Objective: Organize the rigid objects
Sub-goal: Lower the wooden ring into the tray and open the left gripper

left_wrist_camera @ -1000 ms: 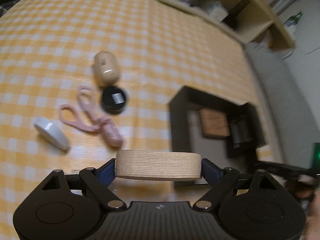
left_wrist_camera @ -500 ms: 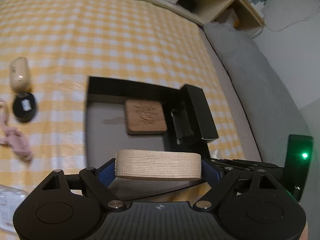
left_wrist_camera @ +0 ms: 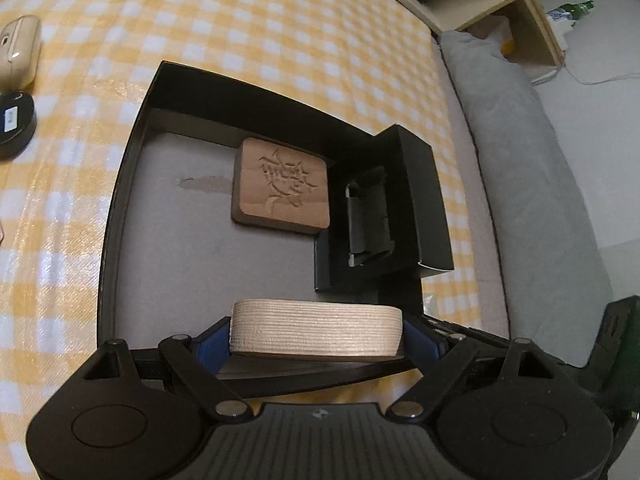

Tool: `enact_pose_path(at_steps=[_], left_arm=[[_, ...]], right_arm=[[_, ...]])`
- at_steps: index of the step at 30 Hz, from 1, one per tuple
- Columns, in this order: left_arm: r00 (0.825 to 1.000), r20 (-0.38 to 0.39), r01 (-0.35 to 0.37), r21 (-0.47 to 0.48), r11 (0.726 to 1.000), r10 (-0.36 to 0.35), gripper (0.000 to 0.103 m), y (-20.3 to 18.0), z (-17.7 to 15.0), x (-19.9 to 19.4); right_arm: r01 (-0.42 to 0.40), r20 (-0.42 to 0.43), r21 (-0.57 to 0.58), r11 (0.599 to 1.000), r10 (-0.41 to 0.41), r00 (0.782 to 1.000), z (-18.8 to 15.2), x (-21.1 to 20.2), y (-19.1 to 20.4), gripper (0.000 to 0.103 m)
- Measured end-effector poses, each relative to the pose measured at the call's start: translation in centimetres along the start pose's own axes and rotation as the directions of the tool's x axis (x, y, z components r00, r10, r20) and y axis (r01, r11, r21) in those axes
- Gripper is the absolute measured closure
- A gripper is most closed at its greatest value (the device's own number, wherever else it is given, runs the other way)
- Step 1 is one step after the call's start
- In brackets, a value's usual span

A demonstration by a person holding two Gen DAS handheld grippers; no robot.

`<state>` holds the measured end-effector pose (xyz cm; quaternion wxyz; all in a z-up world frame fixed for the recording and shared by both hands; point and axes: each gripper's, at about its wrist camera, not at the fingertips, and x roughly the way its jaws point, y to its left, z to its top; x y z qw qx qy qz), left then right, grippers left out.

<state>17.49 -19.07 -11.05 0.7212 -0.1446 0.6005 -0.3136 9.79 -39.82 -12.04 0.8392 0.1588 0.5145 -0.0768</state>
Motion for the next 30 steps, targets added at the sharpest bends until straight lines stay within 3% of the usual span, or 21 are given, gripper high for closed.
enact_pose_path(at_steps=[12, 16, 23, 26, 30], left_arm=[[1.0, 0.027, 0.001, 0.087, 0.996, -0.003, 0.015, -0.2, -0.8, 0.4], [0.999, 0.05, -0.011, 0.151, 0.988, 0.004, 0.015, -0.4, -1.4, 0.7], [0.998, 0.062, -0.041, 0.172, 0.984, 0.031, 0.015, -0.5, -1.7, 1.4], [0.999, 0.05, 0.004, 0.15, 0.989, -0.012, 0.014, -0.2, -1.6, 1.4], [0.994, -0.004, 0.113, 0.117, 0.987, -0.113, 0.0, 0.1, -1.4, 1.3]], right_arm=[[-0.08, -0.001, 0.115, 0.99, 0.08, 0.997, 0.1, 0.0, -1.6, 0.092], [-0.079, 0.007, 0.111, 0.991, 0.079, 0.997, 0.2, -0.1, -1.6, 0.093], [-0.077, 0.01, 0.107, 0.991, 0.076, 0.997, 0.1, -0.2, -1.6, 0.093], [-0.075, 0.011, 0.11, 0.991, 0.074, 0.997, 0.1, -0.3, -1.8, 0.093], [-0.073, 0.014, 0.12, 0.99, 0.072, 0.997, 0.1, -0.3, -1.9, 0.093]])
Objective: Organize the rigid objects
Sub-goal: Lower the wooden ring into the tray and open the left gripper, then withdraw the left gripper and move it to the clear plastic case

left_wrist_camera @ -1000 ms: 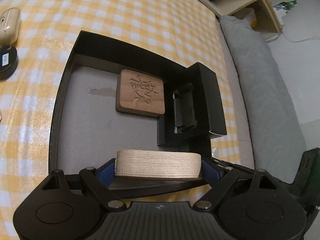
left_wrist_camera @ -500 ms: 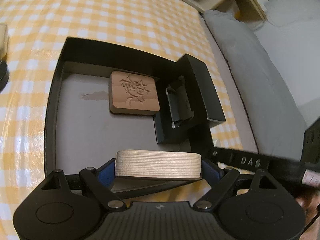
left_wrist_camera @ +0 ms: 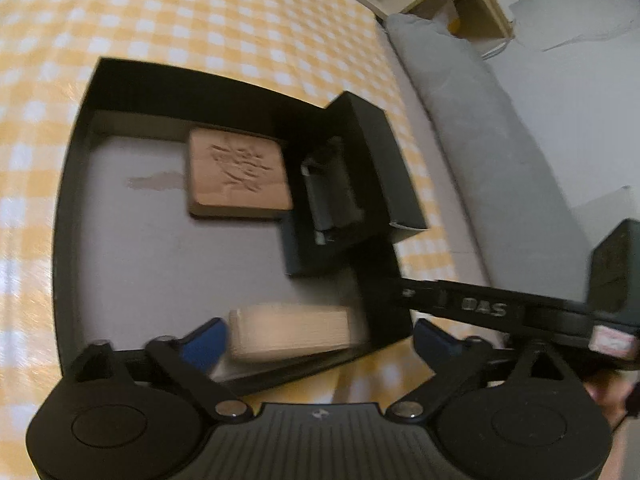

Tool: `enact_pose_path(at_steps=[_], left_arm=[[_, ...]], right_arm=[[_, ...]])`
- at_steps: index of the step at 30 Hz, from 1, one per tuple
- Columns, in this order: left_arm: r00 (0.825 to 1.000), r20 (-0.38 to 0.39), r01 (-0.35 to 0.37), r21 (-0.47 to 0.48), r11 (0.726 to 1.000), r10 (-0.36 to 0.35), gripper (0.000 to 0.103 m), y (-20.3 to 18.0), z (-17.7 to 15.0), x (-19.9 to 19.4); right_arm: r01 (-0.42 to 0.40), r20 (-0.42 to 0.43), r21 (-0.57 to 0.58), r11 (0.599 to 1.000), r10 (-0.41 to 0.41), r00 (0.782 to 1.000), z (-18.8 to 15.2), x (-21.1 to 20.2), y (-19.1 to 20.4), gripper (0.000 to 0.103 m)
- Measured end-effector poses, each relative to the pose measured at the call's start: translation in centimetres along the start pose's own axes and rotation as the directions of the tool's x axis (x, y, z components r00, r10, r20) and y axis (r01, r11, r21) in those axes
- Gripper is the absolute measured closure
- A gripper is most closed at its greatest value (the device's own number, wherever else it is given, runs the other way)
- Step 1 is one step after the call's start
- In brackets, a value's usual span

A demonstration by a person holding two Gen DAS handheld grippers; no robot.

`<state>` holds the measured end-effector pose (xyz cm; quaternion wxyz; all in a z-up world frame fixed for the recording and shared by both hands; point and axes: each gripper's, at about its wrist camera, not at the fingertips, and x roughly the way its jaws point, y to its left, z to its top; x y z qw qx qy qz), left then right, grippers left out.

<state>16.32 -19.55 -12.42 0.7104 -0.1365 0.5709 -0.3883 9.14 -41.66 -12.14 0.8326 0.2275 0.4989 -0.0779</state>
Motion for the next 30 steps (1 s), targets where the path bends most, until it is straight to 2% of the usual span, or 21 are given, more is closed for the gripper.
enact_pose_path(at_steps=[5, 7, 8, 11, 13, 16, 18, 21, 23, 25, 28, 30], left_arm=[[1.0, 0.003, 0.009, -0.002, 1.0, -0.009, 0.003, 0.0, 0.1, -0.5], [1.0, -0.001, 0.006, 0.01, 1.0, -0.006, 0.015, -0.2, 0.2, -0.9], [1.0, -0.006, -0.004, 0.02, 1.0, 0.005, 0.018, -0.3, 0.3, -1.1], [0.998, 0.01, -0.07, 0.112, 0.991, 0.069, 0.033, -1.1, 0.7, -2.2], [0.988, 0.012, -0.151, 0.185, 0.971, 0.151, 0.052, -1.7, 1.0, -2.6], [0.966, 0.016, -0.254, 0.259, 0.932, 0.259, 0.069, -2.0, 1.3, -2.4], [0.943, 0.009, -0.319, 0.31, 0.896, 0.333, 0.08, -2.1, 1.2, -1.8], [0.909, 0.006, -0.387, 0.383, 0.838, 0.417, 0.081, -2.2, 0.7, -0.4], [0.897, 0.013, -0.407, 0.409, 0.817, 0.441, 0.082, -2.4, 0.4, 0.2], [0.905, 0.012, -0.394, 0.404, 0.826, 0.426, 0.082, -2.4, 0.5, 0.4], [0.936, 0.004, -0.329, 0.361, 0.873, 0.352, 0.083, -2.3, 0.7, 0.7], [0.939, 0.029, -0.33, 0.365, 0.871, 0.344, 0.082, -2.5, 0.6, 0.9]], right_arm=[[0.001, 0.002, 0.004, 1.0, -0.001, 1.0, -0.1, -0.1, -0.1, 0.093], [0.001, 0.002, 0.005, 1.0, -0.001, 1.0, -0.1, 0.0, 0.0, 0.093], [0.0, 0.002, 0.005, 1.0, 0.0, 1.0, -0.1, 0.0, 0.0, 0.093], [0.002, 0.002, 0.002, 1.0, -0.002, 1.0, -0.1, 0.0, 0.0, 0.093], [0.005, 0.002, 0.0, 1.0, -0.005, 1.0, -0.1, 0.0, 0.0, 0.093], [0.008, 0.002, -0.004, 1.0, -0.008, 1.0, -0.1, -0.1, 0.0, 0.093], [0.011, 0.002, -0.006, 1.0, -0.011, 1.0, -0.1, -0.1, 0.0, 0.093], [0.017, 0.003, -0.012, 1.0, -0.017, 1.0, -0.1, -0.1, 0.1, 0.093], [0.019, 0.003, -0.014, 1.0, -0.018, 1.0, -0.1, -0.1, 0.1, 0.093], [0.021, 0.002, -0.017, 1.0, -0.021, 1.0, -0.1, 0.0, 0.2, 0.093], [0.023, 0.003, -0.02, 1.0, -0.023, 1.0, -0.1, -0.1, 0.2, 0.094], [0.024, 0.003, -0.021, 0.999, -0.024, 1.0, -0.1, 0.0, 0.2, 0.094]])
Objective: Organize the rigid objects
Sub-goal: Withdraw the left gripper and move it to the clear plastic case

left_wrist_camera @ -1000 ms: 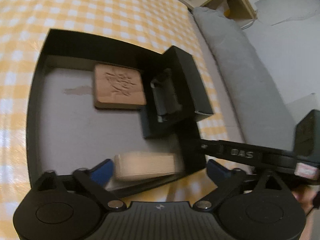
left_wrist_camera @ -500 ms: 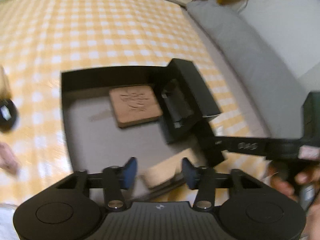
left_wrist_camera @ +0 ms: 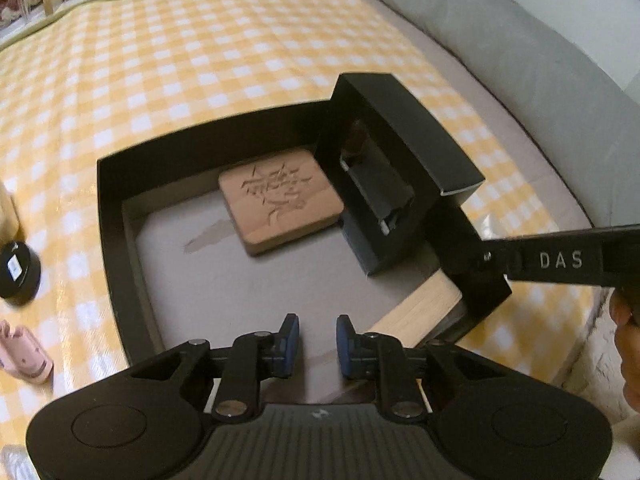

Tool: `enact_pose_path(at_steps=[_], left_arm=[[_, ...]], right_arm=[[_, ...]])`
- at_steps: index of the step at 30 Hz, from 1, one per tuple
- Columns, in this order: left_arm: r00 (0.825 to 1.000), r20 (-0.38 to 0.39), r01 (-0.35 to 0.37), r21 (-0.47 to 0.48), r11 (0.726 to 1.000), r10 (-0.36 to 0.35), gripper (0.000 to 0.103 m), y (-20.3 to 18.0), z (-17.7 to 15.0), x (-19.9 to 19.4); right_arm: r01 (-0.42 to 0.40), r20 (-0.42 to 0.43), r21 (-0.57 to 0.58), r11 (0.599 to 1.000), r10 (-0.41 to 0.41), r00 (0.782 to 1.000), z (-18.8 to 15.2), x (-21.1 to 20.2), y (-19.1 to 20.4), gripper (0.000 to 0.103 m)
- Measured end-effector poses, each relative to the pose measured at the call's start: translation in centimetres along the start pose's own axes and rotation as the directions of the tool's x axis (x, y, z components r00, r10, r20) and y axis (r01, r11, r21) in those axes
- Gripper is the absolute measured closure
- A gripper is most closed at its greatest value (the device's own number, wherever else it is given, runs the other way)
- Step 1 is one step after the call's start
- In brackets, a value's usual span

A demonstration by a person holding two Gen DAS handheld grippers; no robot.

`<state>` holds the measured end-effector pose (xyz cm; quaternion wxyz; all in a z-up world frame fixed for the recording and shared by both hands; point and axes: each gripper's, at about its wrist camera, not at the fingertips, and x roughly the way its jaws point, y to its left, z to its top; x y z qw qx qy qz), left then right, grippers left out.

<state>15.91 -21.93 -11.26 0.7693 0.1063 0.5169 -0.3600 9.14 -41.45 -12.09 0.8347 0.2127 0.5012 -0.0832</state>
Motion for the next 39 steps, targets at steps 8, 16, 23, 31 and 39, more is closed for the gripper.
enact_pose_path(at_steps=[8, 16, 23, 31, 39], left_arm=[[1.0, 0.024, 0.0, -0.019, 1.0, 0.0, 0.052, -0.5, 0.1, -1.5], [0.995, 0.096, 0.046, -0.054, 0.997, -0.041, 0.003, 0.4, 0.4, -6.2], [0.98, 0.198, 0.017, -0.027, 0.999, -0.011, 0.0, 1.7, 0.5, -11.0], [0.964, 0.242, -0.074, -0.166, 0.983, 0.114, 0.0, 7.4, -1.1, -14.8], [0.964, 0.152, -0.165, -0.295, 0.941, 0.217, 0.0, 12.4, -3.9, -15.3]], right_arm=[[0.0, 0.0, -0.001, 1.0, 0.0, 1.0, 0.0, 0.0, 0.0, 0.094], [0.004, 0.0, -0.007, 1.0, -0.004, 1.0, 0.0, 0.1, 0.1, 0.094], [0.008, -0.001, -0.013, 1.0, -0.008, 1.0, 0.0, 0.1, 0.1, 0.094], [0.014, -0.009, -0.02, 1.0, -0.014, 1.0, 0.1, 0.4, 0.2, 0.094], [0.024, -0.011, -0.031, 0.999, -0.024, 1.0, 0.1, 0.4, 0.4, 0.094]])
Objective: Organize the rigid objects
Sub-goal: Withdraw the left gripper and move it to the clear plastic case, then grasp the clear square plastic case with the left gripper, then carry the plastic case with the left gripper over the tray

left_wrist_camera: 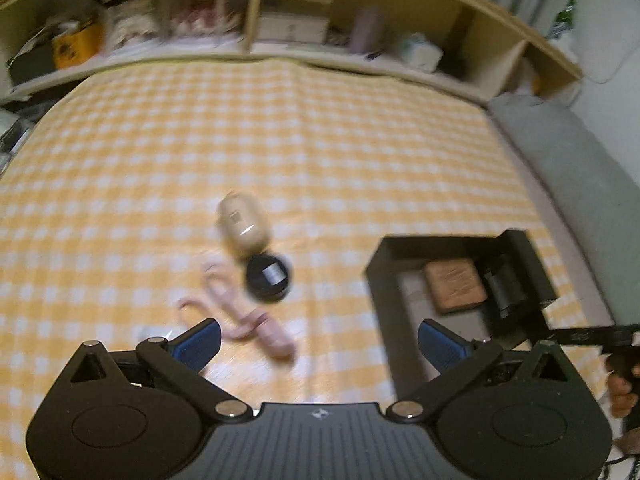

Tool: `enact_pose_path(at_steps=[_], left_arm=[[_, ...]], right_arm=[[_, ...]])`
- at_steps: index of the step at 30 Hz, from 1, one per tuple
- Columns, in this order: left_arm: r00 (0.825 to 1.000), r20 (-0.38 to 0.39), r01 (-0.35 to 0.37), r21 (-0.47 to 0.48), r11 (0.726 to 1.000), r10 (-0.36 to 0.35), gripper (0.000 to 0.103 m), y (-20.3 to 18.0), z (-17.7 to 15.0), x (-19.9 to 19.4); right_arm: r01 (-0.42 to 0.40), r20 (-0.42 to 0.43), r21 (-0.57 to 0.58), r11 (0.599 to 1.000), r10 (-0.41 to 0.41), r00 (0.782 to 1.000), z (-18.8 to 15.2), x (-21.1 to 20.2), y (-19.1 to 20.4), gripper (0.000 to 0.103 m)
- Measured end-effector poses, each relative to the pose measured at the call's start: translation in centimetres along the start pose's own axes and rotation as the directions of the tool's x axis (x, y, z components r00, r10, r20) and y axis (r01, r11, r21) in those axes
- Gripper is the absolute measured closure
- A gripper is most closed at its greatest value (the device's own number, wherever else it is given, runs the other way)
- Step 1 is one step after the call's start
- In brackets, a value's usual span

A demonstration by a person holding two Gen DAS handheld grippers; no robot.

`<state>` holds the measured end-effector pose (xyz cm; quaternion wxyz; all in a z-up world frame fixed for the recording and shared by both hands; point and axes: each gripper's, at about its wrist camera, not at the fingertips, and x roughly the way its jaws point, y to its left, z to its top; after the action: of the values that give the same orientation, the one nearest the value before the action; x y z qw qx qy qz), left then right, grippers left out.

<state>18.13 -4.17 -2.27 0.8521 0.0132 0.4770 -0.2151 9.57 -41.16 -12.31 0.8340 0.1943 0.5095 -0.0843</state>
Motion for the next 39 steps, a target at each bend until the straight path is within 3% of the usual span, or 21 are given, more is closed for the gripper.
enact_pose_path(at_steps=[5, 10, 16, 23, 27, 33, 34, 39], left_arm=[[0.987, -0.154, -0.049, -0.089, 0.995, 0.035, 0.0, 2.1, -2.4, 2.1], [0.959, -0.266, -0.111, -0.025, 0.994, 0.1, 0.001, 2.2, -4.5, 4.8], [0.924, -0.317, -0.212, 0.04, 0.976, 0.213, 0.008, 2.1, -5.9, 7.1], [0.911, -0.371, -0.176, 0.047, 0.983, 0.181, 0.013, 2.4, -6.3, 7.9], [0.896, -0.389, -0.182, 0.116, 0.977, 0.213, 0.017, 1.7, -6.8, 8.4], [0.898, -0.379, -0.185, 0.139, 0.973, 0.225, 0.021, 1.6, -6.7, 8.4], [0.9, -0.376, -0.182, 0.139, 0.973, 0.222, 0.026, 1.6, -6.6, 8.4], [0.92, -0.331, -0.154, 0.182, 0.971, 0.208, 0.026, 0.3, -5.7, 7.9]], right_arm=[[0.006, 0.001, -0.006, 1.0, -0.006, 1.0, 0.0, 0.0, 0.0, 0.094], [0.006, 0.001, -0.006, 1.0, -0.006, 1.0, 0.0, 0.0, 0.1, 0.094], [0.005, 0.001, -0.003, 1.0, -0.005, 1.0, 0.0, -0.1, 0.1, 0.094], [0.006, 0.002, -0.004, 1.0, -0.006, 1.0, 0.0, -0.1, 0.1, 0.094], [0.006, 0.001, -0.004, 1.0, -0.006, 1.0, 0.0, -0.1, 0.1, 0.094], [0.007, 0.001, -0.004, 1.0, -0.007, 1.0, 0.0, -0.1, 0.1, 0.094], [0.007, 0.002, -0.004, 1.0, -0.007, 1.0, 0.0, -0.1, 0.1, 0.094], [0.007, 0.002, -0.003, 1.0, -0.007, 1.0, 0.0, -0.1, 0.1, 0.094]])
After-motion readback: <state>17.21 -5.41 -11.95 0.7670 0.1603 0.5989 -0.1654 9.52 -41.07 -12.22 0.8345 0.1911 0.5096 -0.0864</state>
